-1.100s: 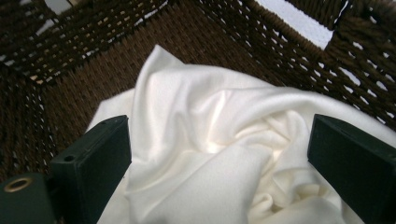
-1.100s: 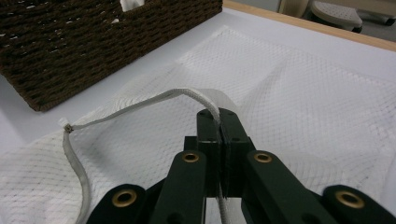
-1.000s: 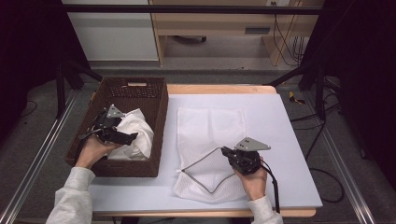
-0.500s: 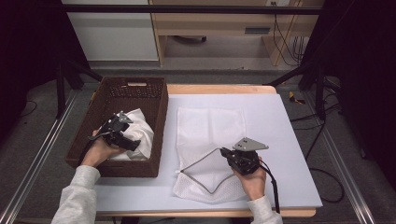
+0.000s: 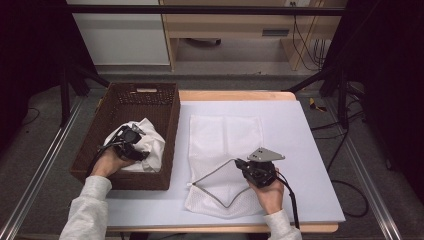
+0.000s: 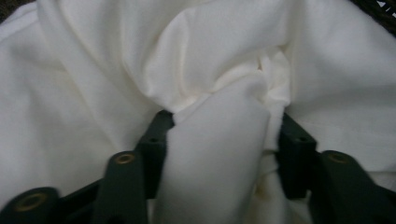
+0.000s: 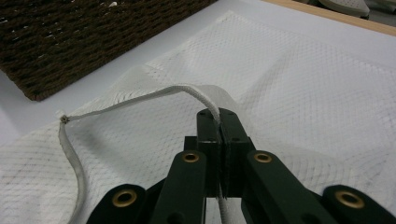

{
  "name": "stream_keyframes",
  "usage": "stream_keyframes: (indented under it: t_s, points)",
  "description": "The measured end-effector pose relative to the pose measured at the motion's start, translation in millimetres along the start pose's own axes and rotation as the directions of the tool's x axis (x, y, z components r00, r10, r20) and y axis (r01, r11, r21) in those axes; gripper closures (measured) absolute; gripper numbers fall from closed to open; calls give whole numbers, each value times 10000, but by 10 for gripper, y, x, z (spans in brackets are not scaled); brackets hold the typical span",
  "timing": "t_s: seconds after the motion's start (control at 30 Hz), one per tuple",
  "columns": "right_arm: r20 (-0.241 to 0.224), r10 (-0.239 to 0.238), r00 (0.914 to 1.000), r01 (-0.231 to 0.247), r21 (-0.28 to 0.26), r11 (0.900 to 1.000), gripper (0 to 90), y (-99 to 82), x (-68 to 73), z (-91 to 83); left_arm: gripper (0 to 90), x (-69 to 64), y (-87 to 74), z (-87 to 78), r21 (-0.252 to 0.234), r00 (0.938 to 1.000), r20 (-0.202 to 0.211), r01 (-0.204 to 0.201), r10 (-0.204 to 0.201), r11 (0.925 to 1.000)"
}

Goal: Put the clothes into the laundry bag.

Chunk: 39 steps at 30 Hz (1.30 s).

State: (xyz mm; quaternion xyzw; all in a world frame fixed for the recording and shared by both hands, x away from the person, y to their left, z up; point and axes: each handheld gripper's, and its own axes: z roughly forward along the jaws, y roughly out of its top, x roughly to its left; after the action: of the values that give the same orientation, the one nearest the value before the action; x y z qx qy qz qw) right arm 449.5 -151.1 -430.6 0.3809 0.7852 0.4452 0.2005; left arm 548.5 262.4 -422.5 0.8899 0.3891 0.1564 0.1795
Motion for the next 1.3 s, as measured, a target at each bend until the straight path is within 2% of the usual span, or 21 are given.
stream_keyframes:
  t_s: [0.07, 0.17, 0.2, 0.27, 0.3, 0.37, 0.4, 0.43, 0.5, 0.57, 0.63, 0.67, 0.73, 0.83, 0.87, 0.93, 1.07, 1.1, 1.23, 1.3]
  points:
    - [-1, 18, 10000, -18, -7, 10000, 891, 0, -6, -8, 604, -17, 0, -16, 30, 9997, -168, -176, 177, 9998]
    - [2, 1, 10000, -1, -17, 10000, 891, 0, -13, -11, 667, -30, 4, -49, -95, 9989, -349, -319, 315, 9994]
    - [-10, 21, 10000, -21, 4, 10000, 891, 0, -10, -12, 677, -30, 2, -64, -182, 9989, -369, -299, 292, 9994]
    - [8, -1, 10000, 1, -21, 10000, 891, 0, -12, -12, 691, -28, -12, -123, -693, 9985, -533, -186, 149, 9974]
    - [1, 6, 10000, -6, -21, 10000, 891, 0, -15, -15, 697, -29, -17, -168, -1110, 9977, -676, 6, -81, 9938]
    - [17, 66, 10000, -66, -39, 10000, 891, 3, -15, -22, 704, -32, -36, -234, -1691, 9956, -910, 72, -228, 9856]
    - [3, 81, 10000, -81, -44, 10000, 891, 3, -19, -28, 705, -41, -48, -267, -2039, 9937, -1085, 46, -272, 9790]
    - [11, 57, 10000, -57, -62, 10000, 891, 3, -25, -32, 705, -52, -68, -311, -2483, 9915, -1267, -36, -288, 9687]
    - [6, 77, 10000, -77, -118, 9999, 891, 5, -31, -39, 706, -57, -95, -370, -3032, 9876, -1528, -121, -361, 9528]
    - [6, 121, 9999, -121, -116, 9999, 891, 8, -27, -44, 708, -54, -127, -431, -3695, 9845, -1670, -112, -545, 9291]
    - [19, 116, 9999, -116, -130, 9998, 891, 8, -36, -46, 709, -43, -168, -495, -4428, 9826, -1669, -11, -812, 8966]
    - [24, 95, 10000, -95, -135, 9999, 891, 6, -41, -47, 710, -38, -178, -510, -4671, 9822, -1614, 94, -957, 8841]
    - [19, 98, 9999, -98, -127, 9999, 891, 6, -43, -47, 711, -13, -198, -548, -5015, 9795, -1618, 232, -1201, 8648]
    - [16, 96, 10000, -96, -132, 9999, 891, 6, -45, -46, 713, 22, -229, -604, -5563, 9731, -1517, 611, -1736, 8287]
    - [15, 90, 10000, -90, -129, 9999, 891, 5, -44, -46, 714, 25, -236, -619, -5658, 9709, -1526, 672, -1844, 8218]
    - [18, 118, 9999, -117, -136, 9998, 891, 5, -43, -41, 717, 34, -259, -659, -5978, 9664, -1596, 678, -2015, 7988]
    - [36, 159, 9999, -158, -88, 9998, 891, 5, -37, -41, 718, 51, -278, -759, -6456, 9572, -1716, 693, -2329, 7605]
    - [30, 164, 9999, -164, -98, 9998, 891, 5, -37, -44, 718, 51, -283, -788, -6607, 9547, -1782, 634, -2383, 7480]
    - [13, 133, 9999, -133, -143, 9998, 891, 7, -45, -46, 718, 69, -289, -945, -7218, 9465, -1653, 755, -2773, 6880]
    - [26, 136, 9999, -136, -141, 9998, 891, 9, -43, -46, 719, 73, -277, -1062, -7540, 9397, -1707, 689, -2962, 6532]
